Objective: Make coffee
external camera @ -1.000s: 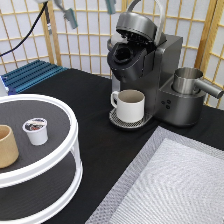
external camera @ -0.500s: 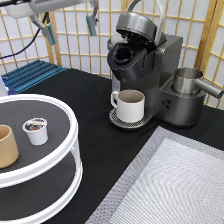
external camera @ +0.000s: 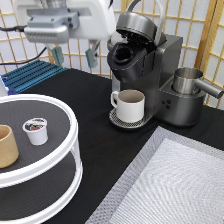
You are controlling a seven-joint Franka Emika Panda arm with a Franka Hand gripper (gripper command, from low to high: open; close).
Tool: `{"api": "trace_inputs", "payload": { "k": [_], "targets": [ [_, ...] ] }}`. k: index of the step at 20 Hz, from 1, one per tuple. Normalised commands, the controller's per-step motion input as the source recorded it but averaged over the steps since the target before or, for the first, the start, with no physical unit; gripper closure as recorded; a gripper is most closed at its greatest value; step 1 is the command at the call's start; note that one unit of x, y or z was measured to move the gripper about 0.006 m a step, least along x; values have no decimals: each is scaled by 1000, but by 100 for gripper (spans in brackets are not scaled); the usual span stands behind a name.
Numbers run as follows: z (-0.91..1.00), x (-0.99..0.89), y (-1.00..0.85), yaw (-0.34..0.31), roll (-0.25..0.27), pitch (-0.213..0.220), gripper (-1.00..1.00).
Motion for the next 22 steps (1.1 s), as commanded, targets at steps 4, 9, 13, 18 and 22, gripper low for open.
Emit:
{"api": "trace_inputs", "payload": {
  "k": [4,9,13,18,22],
  "targets": [
    [-116,-258,-586,-28,-239,20,-100],
    [-401,-462,-616,59,-178,0,-100],
    [-490,-410,-689,70,-22,-16,-100],
    [-548,-401,-689,53,73,-58,-100],
    [-111,-35,-496,51,132,-93,-100]
  ]
}}
